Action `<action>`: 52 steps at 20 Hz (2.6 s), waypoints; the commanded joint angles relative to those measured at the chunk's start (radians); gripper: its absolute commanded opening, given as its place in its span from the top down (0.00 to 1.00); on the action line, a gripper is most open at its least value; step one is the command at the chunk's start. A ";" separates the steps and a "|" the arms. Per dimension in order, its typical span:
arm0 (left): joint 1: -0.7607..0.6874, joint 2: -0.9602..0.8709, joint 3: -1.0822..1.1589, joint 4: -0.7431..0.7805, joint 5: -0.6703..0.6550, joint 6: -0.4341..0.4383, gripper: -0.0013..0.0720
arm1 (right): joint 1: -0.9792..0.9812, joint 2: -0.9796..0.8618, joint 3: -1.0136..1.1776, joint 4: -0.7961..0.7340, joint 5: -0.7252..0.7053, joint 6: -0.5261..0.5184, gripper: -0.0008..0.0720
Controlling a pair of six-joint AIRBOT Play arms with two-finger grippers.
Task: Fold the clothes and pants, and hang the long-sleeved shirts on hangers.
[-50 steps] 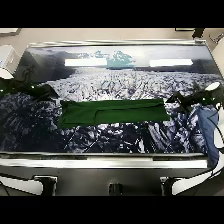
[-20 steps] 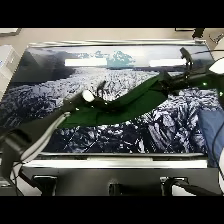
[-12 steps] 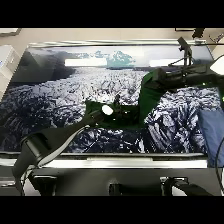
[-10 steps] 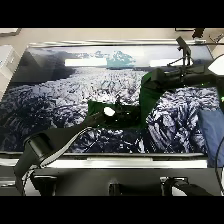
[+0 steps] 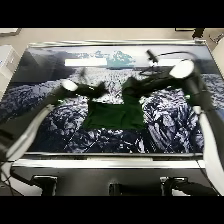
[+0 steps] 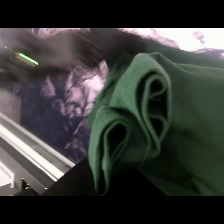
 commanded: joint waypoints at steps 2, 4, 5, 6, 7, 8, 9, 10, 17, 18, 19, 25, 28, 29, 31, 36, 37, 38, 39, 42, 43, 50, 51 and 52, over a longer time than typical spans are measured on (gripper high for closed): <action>0.271 0.206 0.001 0.319 -0.215 -0.015 0.96 | 0.137 -0.150 0.001 0.083 -0.159 0.050 0.94; 0.330 0.281 0.001 0.332 -0.248 0.015 0.95 | 0.171 -0.229 0.001 0.124 -0.201 0.090 0.94; 0.344 0.312 0.001 0.333 -0.256 0.027 0.95 | 0.185 -0.270 0.001 0.153 -0.213 0.109 0.94; 0.350 0.340 0.001 0.334 -0.259 0.030 0.95 | 0.199 -0.308 0.001 0.196 -0.216 0.129 0.93; 0.349 0.361 0.001 0.334 -0.258 0.042 0.95 | 0.209 -0.339 0.001 0.249 -0.219 0.132 0.89; 0.344 0.378 0.001 0.334 -0.259 0.053 0.95 | 0.218 -0.362 0.001 0.301 -0.219 0.131 0.82; 0.339 0.389 0.001 0.334 -0.260 0.055 0.95 | 0.218 -0.376 0.001 0.340 -0.217 0.128 0.54; 0.335 0.395 0.001 0.334 -0.262 0.055 0.95 | 0.208 -0.375 0.001 0.346 -0.211 0.099 0.21; 0.335 0.397 0.001 0.365 -0.291 0.078 0.95 | -0.212 -0.191 0.001 -0.076 0.090 0.115 0.03; 0.335 0.398 0.001 0.365 -0.291 0.078 0.95 | -0.274 -0.177 0.001 -0.183 0.167 0.133 0.04; 0.335 0.398 0.001 0.364 -0.291 0.078 0.95 | -0.320 -0.177 -0.005 -0.272 0.233 0.147 0.04; 0.334 0.401 0.001 0.345 -0.315 0.077 0.95 | -0.367 -0.210 -0.283 -0.004 0.047 -0.080 0.08; 0.334 0.408 0.001 0.329 -0.322 0.077 0.95 | -0.367 -0.286 -0.299 0.118 0.055 -0.172 0.08; 0.334 0.410 0.001 0.328 -0.322 0.077 0.95 | -0.367 -0.309 -0.299 0.151 0.072 -0.196 0.09; 0.330 0.414 0.001 0.328 -0.322 0.077 0.95 | -0.367 -0.340 -0.299 0.200 0.101 -0.243 0.14; 0.299 0.414 0.001 0.320 -0.313 0.073 0.95 | -0.345 -0.388 -0.299 0.233 0.097 -0.287 0.17; 0.290 0.414 0.001 0.320 -0.306 0.066 0.95 | -0.322 -0.398 -0.299 0.234 0.100 -0.301 0.20; 0.283 0.414 0.001 0.320 -0.298 0.066 0.95 | -0.296 -0.406 -0.299 0.234 0.099 -0.313 0.26; 0.279 0.414 0.001 0.317 -0.295 0.065 0.95 | -0.268 -0.410 -0.299 0.234 0.099 -0.343 0.39; 0.277 0.414 0.001 0.317 -0.295 0.051 0.95 | -0.246 -0.408 -0.280 0.243 0.099 -0.381 0.94; 0.277 0.414 0.001 0.317 -0.295 0.051 0.95 | -0.255 -0.401 -0.264 0.256 0.105 -0.381 0.94; 0.277 0.414 0.001 0.317 -0.285 0.055 0.95 | -0.480 -0.222 0.031 0.177 0.188 -0.216 0.94; 0.277 0.414 0.001 0.318 -0.282 0.055 0.95 | -0.529 -0.200 0.085 0.130 0.203 -0.168 0.94; 0.277 0.414 0.001 0.318 -0.277 0.055 0.95 | -0.579 -0.184 0.140 0.081 0.227 -0.135 0.94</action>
